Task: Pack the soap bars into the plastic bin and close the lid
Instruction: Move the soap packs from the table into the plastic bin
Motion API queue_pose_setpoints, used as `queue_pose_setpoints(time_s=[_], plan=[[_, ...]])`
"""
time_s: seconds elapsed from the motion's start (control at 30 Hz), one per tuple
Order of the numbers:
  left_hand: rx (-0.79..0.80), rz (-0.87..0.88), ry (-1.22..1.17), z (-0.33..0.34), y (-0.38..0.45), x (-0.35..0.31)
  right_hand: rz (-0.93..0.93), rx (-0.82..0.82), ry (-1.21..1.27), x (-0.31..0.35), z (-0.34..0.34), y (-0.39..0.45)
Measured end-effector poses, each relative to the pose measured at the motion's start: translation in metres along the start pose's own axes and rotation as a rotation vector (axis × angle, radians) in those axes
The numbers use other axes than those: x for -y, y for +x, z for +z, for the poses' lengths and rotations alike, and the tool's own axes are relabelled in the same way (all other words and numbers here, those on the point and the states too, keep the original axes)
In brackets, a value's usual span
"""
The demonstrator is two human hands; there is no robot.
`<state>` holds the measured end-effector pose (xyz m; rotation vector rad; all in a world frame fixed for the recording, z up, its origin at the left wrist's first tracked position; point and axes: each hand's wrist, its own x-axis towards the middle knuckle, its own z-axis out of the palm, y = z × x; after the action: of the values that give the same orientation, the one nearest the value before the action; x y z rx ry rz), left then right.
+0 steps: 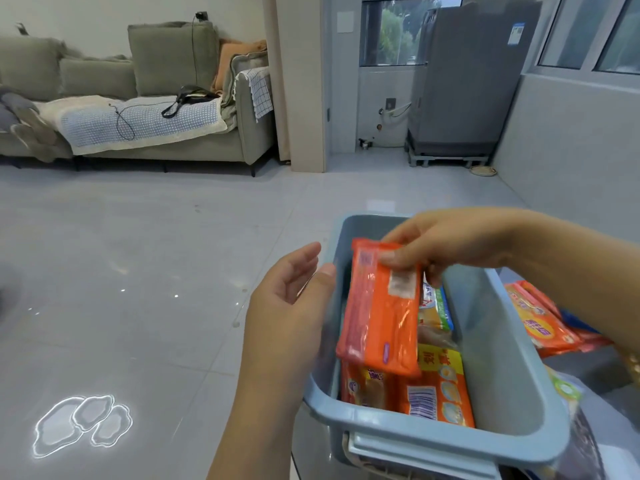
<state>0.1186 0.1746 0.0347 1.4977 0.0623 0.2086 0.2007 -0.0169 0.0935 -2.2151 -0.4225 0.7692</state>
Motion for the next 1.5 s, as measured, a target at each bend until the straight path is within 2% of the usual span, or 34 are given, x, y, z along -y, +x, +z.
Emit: queue_pose_setpoints(time_s=[0.23,0.3,0.53,0.63,0.77,0.97,1.3,1.5], plan=[[-0.008,-0.046,0.053,0.001,-0.003,-0.004,0.191,0.133,0.028,-0.017,0.053,0.023],[-0.012,-0.052,0.068,0.001,-0.003,-0.004,0.173,0.099,-0.044,-0.02,0.057,0.023],[-0.029,-0.077,0.075,0.002,-0.003,-0.005,0.071,-0.081,-0.557,-0.022,0.063,0.022],[-0.035,-0.078,0.066,0.002,-0.003,-0.004,0.049,-0.132,-0.606,-0.022,0.066,0.023],[-0.048,-0.077,0.055,0.002,-0.004,-0.003,0.05,-0.301,-0.523,-0.025,0.067,0.031],[-0.052,-0.075,0.053,0.001,-0.003,-0.002,0.192,-0.245,-0.709,-0.028,0.059,0.041],[-0.043,0.04,0.146,0.003,-0.004,0.0,0.242,-0.118,-0.392,-0.029,0.053,0.034],[-0.025,0.215,0.356,0.012,-0.013,-0.003,-0.045,-0.292,-0.088,-0.022,0.05,-0.008]])
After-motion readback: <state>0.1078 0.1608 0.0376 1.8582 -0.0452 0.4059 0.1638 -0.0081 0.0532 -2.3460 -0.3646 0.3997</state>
